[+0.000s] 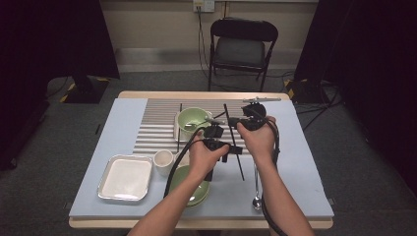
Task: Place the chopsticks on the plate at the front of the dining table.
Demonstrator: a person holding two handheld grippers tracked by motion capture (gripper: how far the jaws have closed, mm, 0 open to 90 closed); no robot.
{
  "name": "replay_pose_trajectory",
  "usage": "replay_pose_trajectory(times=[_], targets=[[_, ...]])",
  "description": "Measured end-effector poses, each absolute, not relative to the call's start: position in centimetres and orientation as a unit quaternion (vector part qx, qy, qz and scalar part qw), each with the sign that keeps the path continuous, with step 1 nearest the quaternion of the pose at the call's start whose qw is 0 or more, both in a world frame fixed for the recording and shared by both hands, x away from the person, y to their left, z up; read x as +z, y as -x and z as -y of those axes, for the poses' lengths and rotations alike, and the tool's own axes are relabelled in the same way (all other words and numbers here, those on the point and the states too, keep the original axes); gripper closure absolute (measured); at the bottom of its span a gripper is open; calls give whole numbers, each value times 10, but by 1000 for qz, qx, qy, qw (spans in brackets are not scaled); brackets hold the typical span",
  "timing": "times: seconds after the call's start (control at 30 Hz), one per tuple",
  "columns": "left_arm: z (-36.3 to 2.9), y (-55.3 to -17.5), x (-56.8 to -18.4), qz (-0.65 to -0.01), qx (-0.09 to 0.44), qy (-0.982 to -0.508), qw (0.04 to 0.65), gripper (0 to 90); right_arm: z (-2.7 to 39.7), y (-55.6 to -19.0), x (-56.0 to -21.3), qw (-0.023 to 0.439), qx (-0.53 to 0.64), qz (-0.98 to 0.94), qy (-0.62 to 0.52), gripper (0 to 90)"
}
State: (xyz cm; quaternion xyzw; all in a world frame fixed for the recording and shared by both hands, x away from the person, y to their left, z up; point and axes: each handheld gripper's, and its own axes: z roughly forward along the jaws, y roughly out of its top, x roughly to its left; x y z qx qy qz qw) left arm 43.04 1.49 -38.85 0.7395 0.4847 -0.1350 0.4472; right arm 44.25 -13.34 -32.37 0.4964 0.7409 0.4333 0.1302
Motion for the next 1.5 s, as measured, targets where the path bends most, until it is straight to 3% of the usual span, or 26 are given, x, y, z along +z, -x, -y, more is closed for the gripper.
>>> replay_pose_trajectory(times=[0.2,0.4,0.57,0.9,1.5], targets=[[-18,-429,-384,-519,-160,-712,446,848,135,-442,-323,125,446,-737,-492,858],[-19,-429,-382,-529,-178,-704,440,863,137,-442,-321,159,432,-752,-472,806],[-19,-429,-382,-528,-177,-709,433,864,141,-443,-324,168,425,-756,-468,722],[-21,-430,-381,-522,-176,-718,425,865,149,-445,-330,180,422,-755,-468,644],[-25,-431,-377,-518,-174,-729,413,864,159,-446,-339,183,417,-753,-475,592]])
